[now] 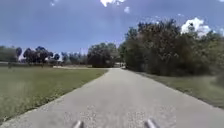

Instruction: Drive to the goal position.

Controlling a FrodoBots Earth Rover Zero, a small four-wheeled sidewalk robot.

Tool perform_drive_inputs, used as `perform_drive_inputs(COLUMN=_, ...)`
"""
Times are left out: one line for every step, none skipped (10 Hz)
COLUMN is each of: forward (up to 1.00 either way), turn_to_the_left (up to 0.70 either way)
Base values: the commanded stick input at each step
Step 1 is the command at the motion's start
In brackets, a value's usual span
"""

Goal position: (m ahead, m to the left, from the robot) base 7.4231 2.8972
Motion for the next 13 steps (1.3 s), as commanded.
perform_drive_inputs(forward=0.50, turn_to_the_left=0.00)
perform_drive_inputs(forward=0.50, turn_to_the_left=0.00)
perform_drive_inputs(forward=0.50, turn_to_the_left=0.00)
perform_drive_inputs(forward=0.50, turn_to_the_left=0.00)
perform_drive_inputs(forward=0.50, turn_to_the_left=0.00)
perform_drive_inputs(forward=0.50, turn_to_the_left=0.00)
perform_drive_inputs(forward=0.50, turn_to_the_left=0.00)
perform_drive_inputs(forward=0.50, turn_to_the_left=0.00)
perform_drive_inputs(forward=0.50, turn_to_the_left=0.00)
perform_drive_inputs(forward=0.50, turn_to_the_left=0.00)
perform_drive_inputs(forward=0.50, turn_to_the_left=0.00)
perform_drive_inputs(forward=0.50, turn_to_the_left=-0.01)
perform_drive_inputs(forward=0.50, turn_to_the_left=-0.11)
